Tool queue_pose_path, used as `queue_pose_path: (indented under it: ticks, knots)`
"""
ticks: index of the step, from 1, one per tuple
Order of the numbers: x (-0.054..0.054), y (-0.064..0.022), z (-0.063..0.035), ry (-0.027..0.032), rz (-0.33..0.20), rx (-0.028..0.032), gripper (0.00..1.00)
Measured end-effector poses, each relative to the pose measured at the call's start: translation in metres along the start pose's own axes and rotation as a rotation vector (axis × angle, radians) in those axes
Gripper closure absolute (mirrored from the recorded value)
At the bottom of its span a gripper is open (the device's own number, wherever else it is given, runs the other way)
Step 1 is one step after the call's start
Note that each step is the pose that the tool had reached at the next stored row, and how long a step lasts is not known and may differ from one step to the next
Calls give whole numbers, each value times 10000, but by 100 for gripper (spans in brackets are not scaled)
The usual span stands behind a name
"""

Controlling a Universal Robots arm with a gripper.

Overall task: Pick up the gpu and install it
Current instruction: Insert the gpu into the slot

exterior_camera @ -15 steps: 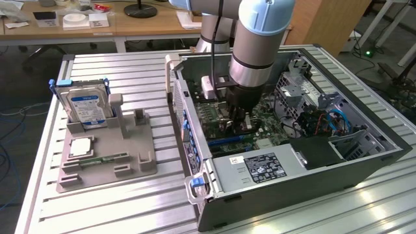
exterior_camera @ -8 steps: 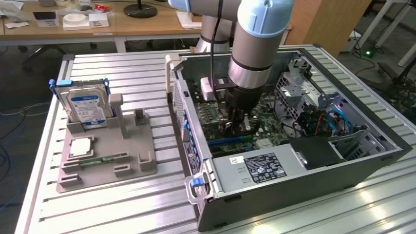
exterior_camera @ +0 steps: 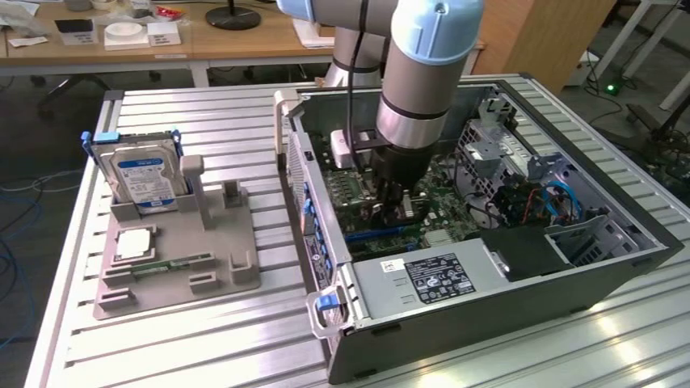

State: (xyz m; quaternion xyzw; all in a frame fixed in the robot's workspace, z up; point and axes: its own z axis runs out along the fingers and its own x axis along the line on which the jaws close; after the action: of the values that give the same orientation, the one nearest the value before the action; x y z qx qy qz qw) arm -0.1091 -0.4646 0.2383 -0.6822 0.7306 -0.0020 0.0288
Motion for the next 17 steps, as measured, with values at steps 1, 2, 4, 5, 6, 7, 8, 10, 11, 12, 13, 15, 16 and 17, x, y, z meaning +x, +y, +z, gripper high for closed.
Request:
queue_pose_path:
  ticks: [1,2,4,5,6,7,8,10,11,12,13,15,16,17]
  knots:
    - [0,1,4,0,-1,-2,71]
    - [0,2,9,1,0,-5,71]
    - [1,8,17,4,4,-13,71]
    - [2,14,19,5,5,-17,71]
    - [2,16,23,4,3,-20,71]
    - [2,16,29,2,2,-22,71]
    - [2,16,35,2,1,-23,71]
    - [3,18,51,4,1,-27,71]
    - [4,18,58,4,2,-31,71]
    - [4,18,65,4,3,-34,71]
    - [4,19,69,5,4,-37,71]
    - [5,19,71,8,4,-43,71]
    - [4,19,72,7,3,-43,71]
    - [4,19,72,7,3,-43,71]
